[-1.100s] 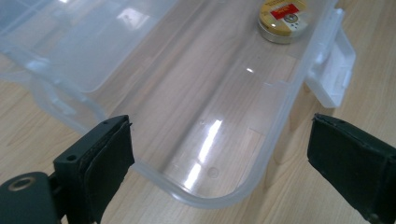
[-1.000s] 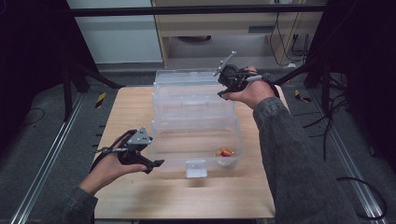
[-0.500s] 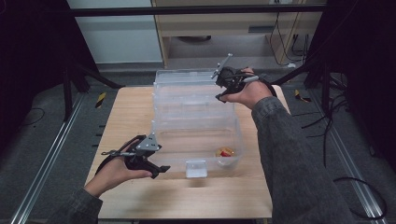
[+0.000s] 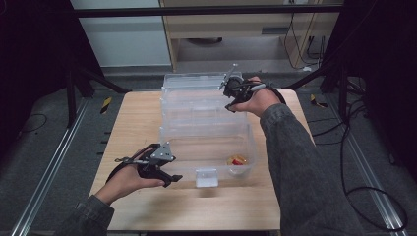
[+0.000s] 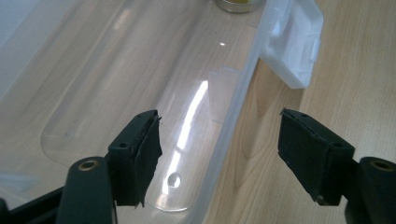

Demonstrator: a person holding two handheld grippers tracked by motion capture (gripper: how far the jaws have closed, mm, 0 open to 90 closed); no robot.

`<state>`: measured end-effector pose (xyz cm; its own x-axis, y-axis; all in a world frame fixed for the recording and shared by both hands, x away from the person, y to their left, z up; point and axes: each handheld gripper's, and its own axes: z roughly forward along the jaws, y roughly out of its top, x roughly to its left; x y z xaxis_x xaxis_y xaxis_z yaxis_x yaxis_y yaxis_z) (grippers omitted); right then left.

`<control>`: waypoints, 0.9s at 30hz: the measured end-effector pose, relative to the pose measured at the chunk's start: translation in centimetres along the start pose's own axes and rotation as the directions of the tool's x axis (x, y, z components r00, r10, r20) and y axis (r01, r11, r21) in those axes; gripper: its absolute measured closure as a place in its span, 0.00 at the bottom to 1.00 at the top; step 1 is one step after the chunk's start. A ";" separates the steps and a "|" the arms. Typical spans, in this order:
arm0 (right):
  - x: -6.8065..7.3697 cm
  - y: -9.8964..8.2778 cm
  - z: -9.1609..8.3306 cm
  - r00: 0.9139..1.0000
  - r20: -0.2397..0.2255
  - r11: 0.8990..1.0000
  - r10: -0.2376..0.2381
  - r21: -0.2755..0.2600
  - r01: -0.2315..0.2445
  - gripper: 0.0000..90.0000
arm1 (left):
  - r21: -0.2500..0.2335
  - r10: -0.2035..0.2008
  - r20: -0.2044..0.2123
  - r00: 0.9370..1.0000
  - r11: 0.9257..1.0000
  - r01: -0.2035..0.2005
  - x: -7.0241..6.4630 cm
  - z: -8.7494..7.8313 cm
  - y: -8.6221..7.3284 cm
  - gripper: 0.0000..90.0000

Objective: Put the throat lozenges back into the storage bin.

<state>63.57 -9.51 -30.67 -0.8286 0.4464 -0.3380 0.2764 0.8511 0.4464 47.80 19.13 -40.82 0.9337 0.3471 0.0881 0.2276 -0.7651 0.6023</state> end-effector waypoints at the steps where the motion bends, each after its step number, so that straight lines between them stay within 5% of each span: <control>1: 0.0 -0.1 0.1 1.000 -0.002 1.000 0.001 0.004 -0.001 0.56 | 0.002 0.002 0.002 1.000 1.000 -0.002 0.0 0.1 0.0 0.33; 13: 0.3 -0.5 0.3 1.000 0.004 1.000 -0.019 0.012 0.019 0.74 | 0.037 0.025 0.007 1.000 0.999 -0.025 0.4 0.6 -0.2 0.54; 27: 0.5 -0.4 0.0 1.000 0.002 1.000 -0.020 0.014 0.020 0.79 | 0.058 0.017 0.009 1.000 0.998 -0.017 1.3 0.7 -0.9 0.83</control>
<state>63.01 -9.63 -31.06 -0.8327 0.4298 -0.3490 0.2667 0.8638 0.4275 49.02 19.91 -41.80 0.9400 0.3289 0.0908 0.2269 -0.8013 0.5536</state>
